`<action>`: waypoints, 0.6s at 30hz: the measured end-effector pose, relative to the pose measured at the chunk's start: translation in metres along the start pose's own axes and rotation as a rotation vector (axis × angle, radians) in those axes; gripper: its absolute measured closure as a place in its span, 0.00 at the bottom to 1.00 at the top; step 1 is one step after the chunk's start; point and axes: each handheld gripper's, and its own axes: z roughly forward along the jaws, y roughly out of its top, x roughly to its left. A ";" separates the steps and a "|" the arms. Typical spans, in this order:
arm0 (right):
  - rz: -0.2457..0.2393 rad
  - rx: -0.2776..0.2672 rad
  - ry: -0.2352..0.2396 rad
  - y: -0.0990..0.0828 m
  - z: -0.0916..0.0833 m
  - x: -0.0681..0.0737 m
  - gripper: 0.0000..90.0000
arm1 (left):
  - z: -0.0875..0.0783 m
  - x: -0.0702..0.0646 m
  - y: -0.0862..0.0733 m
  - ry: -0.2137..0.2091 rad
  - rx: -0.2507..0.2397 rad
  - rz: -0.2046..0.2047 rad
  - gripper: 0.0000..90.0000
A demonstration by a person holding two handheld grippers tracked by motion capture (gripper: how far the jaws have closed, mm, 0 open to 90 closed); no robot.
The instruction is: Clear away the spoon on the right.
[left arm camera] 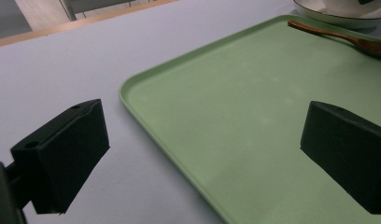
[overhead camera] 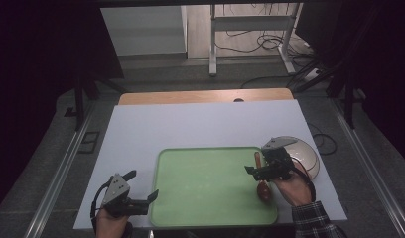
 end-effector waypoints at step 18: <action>-0.019 -0.052 0.001 -0.009 -0.018 0.007 0.10 | 0.000 0.000 0.000 -0.001 -0.001 0.000 0.01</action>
